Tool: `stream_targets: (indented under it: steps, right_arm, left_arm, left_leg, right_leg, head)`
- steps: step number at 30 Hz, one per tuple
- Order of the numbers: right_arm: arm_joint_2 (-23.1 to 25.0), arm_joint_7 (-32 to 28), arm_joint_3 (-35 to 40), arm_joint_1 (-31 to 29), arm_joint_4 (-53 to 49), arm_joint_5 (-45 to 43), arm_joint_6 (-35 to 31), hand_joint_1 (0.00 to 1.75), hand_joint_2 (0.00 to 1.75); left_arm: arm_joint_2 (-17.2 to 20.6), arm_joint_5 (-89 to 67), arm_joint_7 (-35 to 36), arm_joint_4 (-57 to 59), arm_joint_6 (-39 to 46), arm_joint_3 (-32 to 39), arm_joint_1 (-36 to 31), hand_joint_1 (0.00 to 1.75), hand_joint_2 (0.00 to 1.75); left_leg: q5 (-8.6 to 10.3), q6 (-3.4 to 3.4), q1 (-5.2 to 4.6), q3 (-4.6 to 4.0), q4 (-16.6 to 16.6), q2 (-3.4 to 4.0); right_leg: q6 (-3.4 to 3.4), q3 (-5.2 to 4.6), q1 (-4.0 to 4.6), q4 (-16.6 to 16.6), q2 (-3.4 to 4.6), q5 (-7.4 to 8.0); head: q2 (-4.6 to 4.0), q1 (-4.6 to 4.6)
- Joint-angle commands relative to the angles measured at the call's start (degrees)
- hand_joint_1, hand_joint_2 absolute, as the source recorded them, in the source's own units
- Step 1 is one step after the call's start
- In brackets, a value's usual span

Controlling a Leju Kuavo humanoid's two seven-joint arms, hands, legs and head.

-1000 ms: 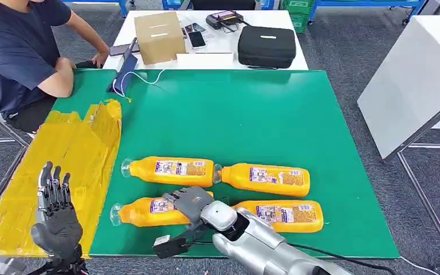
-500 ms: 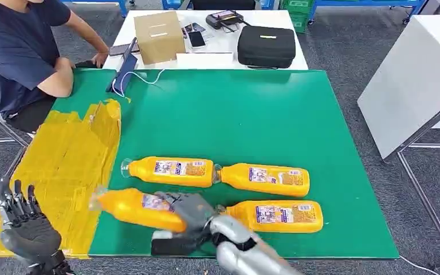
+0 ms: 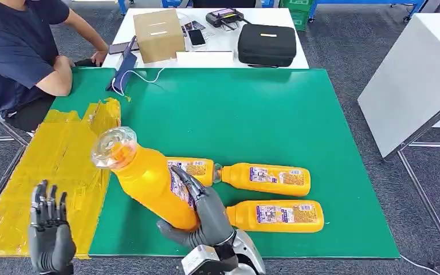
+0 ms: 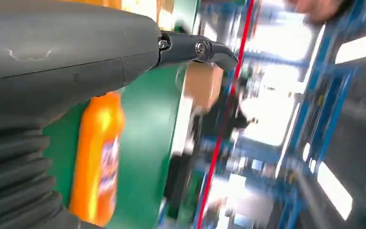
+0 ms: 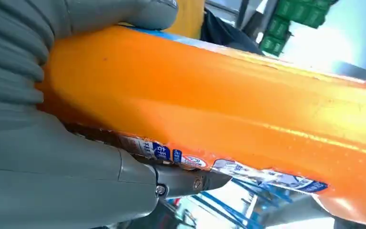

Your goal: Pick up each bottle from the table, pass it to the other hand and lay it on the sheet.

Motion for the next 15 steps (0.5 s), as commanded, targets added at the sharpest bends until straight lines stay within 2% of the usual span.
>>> stream_targets:
  steps: [1,10,13,15]
  right_arm:
    - [0.5,-0.2,-1.0,0.8,-1.0,-0.3,0.3,1.75,1.75]
    - [0.4,-0.2,-0.8,0.7,-1.0,-0.3,0.6,1.75,1.75]
    - [0.7,0.5,-0.3,0.1,0.4,-0.1,1.7,1.75,1.75]
    - [1.1,1.5,0.9,-0.8,3.3,1.5,2.8,1.75,1.75]
  left_arm:
    - [-0.8,-0.8,1.1,0.5,-1.7,-3.3,1.7,0.0,1.75]
    - [-0.4,-1.0,1.7,0.6,-2.2,-3.8,1.7,0.0,1.75]
    - [-0.2,0.8,4.1,-0.3,-4.8,-7.6,3.3,0.0,1.75]
    - [0.6,1.5,4.4,-1.8,-4.9,-12.4,5.0,0.0,1.75]
  left_leg:
    - [-0.03,-0.06,0.07,0.02,0.0,0.01]
    - [-0.02,-0.05,0.05,0.03,0.0,0.03]
    - [-0.06,-0.08,0.12,0.05,0.0,0.03]
    - [-0.03,-0.04,0.05,0.02,0.0,0.05]
  right_leg:
    - [-0.06,0.07,0.08,0.0,0.06,-0.02]
    - [-0.04,0.06,0.07,0.0,0.07,-0.01]
    - [-0.07,0.13,0.13,-0.1,0.09,-0.02]
    - [-0.04,0.06,0.06,0.0,0.09,0.0]
  head:
    - [0.0,0.02]
    - [0.0,0.02]
    - [0.0,0.02]
    - [0.0,0.0]
